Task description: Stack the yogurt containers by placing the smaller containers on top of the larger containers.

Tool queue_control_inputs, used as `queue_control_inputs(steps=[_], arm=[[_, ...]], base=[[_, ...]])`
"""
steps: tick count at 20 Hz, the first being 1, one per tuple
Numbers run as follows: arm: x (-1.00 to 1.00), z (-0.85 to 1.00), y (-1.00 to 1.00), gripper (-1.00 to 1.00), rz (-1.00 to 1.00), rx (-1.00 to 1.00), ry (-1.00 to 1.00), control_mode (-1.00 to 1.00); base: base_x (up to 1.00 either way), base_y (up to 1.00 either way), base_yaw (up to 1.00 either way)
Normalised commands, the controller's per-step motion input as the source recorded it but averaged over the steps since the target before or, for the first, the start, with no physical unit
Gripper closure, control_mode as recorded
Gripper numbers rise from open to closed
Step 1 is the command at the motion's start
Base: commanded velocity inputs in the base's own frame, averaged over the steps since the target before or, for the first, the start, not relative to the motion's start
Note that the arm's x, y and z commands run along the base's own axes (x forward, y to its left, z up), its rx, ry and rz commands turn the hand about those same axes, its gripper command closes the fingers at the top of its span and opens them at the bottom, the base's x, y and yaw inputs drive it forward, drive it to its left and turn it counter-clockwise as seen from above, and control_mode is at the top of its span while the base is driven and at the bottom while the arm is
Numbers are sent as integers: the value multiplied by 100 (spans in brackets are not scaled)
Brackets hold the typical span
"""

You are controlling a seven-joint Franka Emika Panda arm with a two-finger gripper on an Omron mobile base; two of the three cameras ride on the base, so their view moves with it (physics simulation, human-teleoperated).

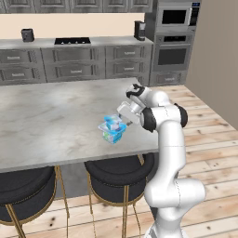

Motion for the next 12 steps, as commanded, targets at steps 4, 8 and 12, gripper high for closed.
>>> queue_control_inputs(steps=[4,8,12], arm=[[0,-29,2,-100,-4,0,2,-100],[1,-31,4,-100,-5,0,3,-100],[6,-25,4,-100,-8,0,2,-100]], base=[[0,0,0],[0,0,0],[0,0,0]])
